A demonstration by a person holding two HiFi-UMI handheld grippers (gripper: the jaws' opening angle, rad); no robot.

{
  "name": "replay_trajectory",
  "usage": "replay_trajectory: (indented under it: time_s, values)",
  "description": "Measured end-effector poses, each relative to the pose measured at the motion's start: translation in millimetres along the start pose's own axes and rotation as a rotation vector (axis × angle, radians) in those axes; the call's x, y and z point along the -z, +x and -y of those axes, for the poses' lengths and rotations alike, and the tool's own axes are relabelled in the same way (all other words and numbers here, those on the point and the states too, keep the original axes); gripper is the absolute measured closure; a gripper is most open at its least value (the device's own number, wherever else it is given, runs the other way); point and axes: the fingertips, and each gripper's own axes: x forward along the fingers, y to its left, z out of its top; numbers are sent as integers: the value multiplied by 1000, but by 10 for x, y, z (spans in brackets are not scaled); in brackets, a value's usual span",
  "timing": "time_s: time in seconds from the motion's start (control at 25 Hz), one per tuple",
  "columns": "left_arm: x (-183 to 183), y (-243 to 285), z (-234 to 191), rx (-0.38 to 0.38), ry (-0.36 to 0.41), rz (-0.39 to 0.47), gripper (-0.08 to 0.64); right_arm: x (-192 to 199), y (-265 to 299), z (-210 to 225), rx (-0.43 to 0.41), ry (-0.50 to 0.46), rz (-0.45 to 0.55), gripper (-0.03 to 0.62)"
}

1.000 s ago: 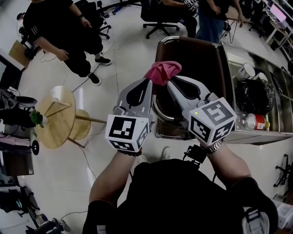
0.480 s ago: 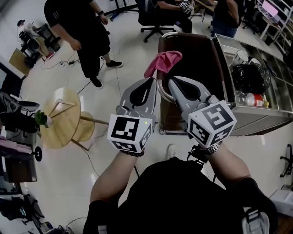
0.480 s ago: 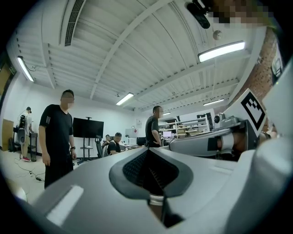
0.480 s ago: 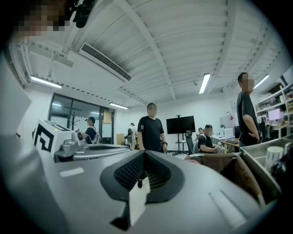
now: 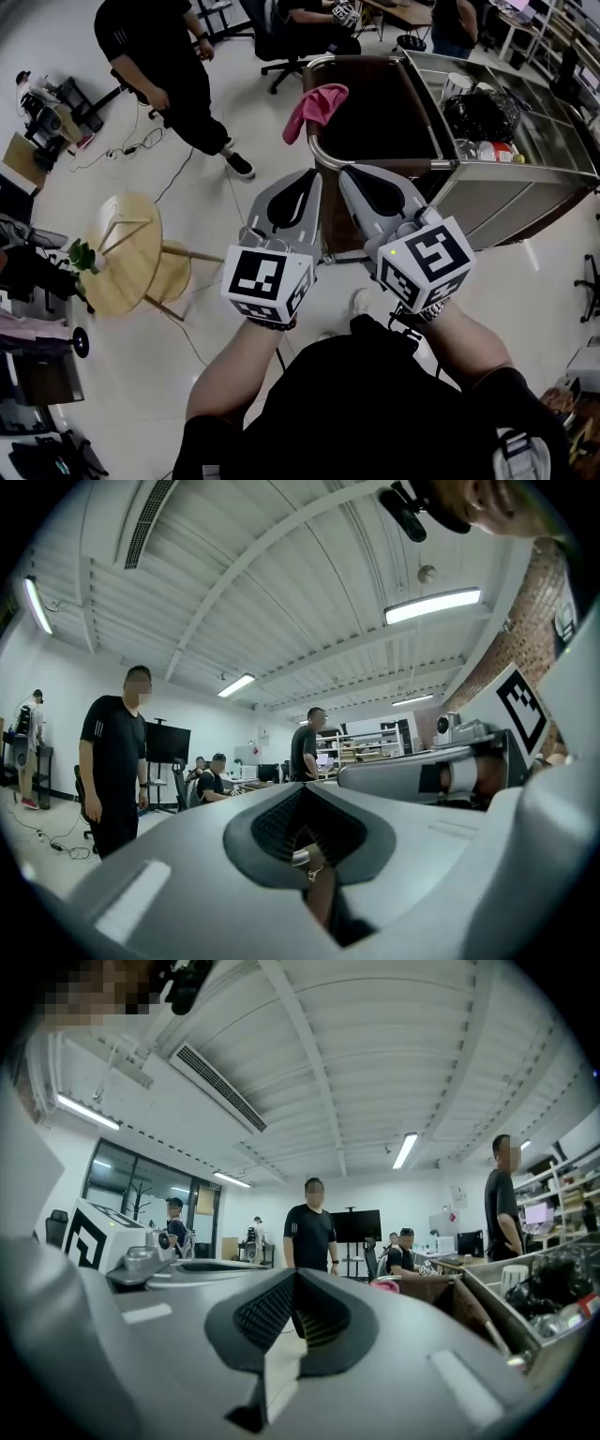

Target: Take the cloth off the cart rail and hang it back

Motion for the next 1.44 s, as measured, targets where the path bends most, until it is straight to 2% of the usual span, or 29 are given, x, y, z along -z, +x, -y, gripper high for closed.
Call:
replay_trajectory:
  time_s: [0.16,0.4,0.52,0.64,0.8,1.44]
  values:
    - [-158,-100,218,26,1,19,557,-82,-212,-82,27,-15,-2,592]
    - [-261,-148,418,20,8,34,557,-166,-421,-110,23,-34,8,592]
    - [-251,-124,516,12,1,27,557,-196,-515,-73,15,-43,12,592]
    - [-196,-117,616,0,-23,-29,557,-209,-589,-30,9,-50,14,592]
    - [-189,-74,695,-5,5,13,557,-180,-681,11,1,-48,10,592]
    - [-135,88,830,-24,12,5,557,-178,-785,213,-10,-46,20,592]
